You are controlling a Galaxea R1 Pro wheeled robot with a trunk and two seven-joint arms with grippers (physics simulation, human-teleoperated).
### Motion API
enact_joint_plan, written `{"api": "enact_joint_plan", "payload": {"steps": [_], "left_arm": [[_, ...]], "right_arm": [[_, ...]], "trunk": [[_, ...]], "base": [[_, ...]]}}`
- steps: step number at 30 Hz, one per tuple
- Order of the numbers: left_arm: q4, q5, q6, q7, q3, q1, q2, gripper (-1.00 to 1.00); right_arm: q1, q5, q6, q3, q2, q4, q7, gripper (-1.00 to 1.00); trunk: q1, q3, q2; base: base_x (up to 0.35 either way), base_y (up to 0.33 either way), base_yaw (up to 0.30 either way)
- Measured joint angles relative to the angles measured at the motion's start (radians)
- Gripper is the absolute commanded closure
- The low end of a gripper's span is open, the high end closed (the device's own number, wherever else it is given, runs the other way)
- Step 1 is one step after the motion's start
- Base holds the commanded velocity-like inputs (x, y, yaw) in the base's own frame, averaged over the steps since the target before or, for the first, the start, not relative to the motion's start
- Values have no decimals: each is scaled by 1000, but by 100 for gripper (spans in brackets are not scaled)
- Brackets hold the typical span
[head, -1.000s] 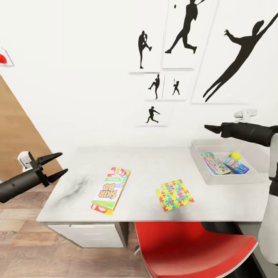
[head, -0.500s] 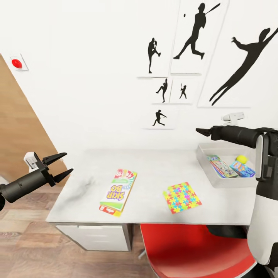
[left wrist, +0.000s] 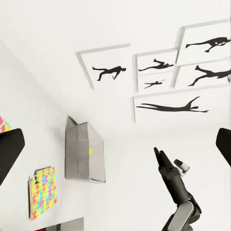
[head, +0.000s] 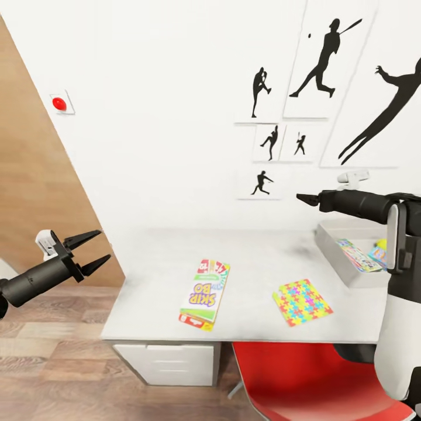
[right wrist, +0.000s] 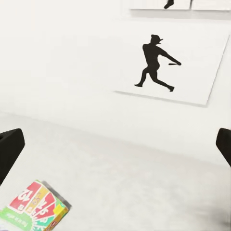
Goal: Put all the toys in the child's room - the three board games (two on the bed and one on the table), the two jigsaw puzzles on the table, and the tennis ball on the table - inside the toy box on the table in the child's room.
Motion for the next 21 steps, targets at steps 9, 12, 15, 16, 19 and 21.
{"api": "enact_joint_plan", "payload": {"steps": [9,12,15,16,19,21], "left_arm": [[0,-1,0,-1,-3,1,-1,-100],[0,-2,0,-1,-15,1,-1,-100],[1,-3,0,0,-25,1,-3,-100],[1,-4,0,0,-29,1,-6,-100],[1,-18,0,1,-39,1,-16,-100],[3,-47,0,1,-44,0,-22,-100]], "right_arm": [[48,0,0,-3,31,-1,-1,-100],[70,0,0,-7,68,-1,-1,-100],[79,-1,0,-12,103,-1,-1,-100],[81,0,0,-13,109,-1,-1,-100],[97,0,0,-15,125,-1,-2,-100],[142,1,0,-15,138,-1,-2,-100]], "trunk": [[0,15,0],[0,20,0],[0,24,0],[0,26,0],[0,31,0],[0,34,0]], "base": [[0,35,12],[0,4,2],[0,2,1],[0,1,0],[0,0,0],[0,0,0]]}}
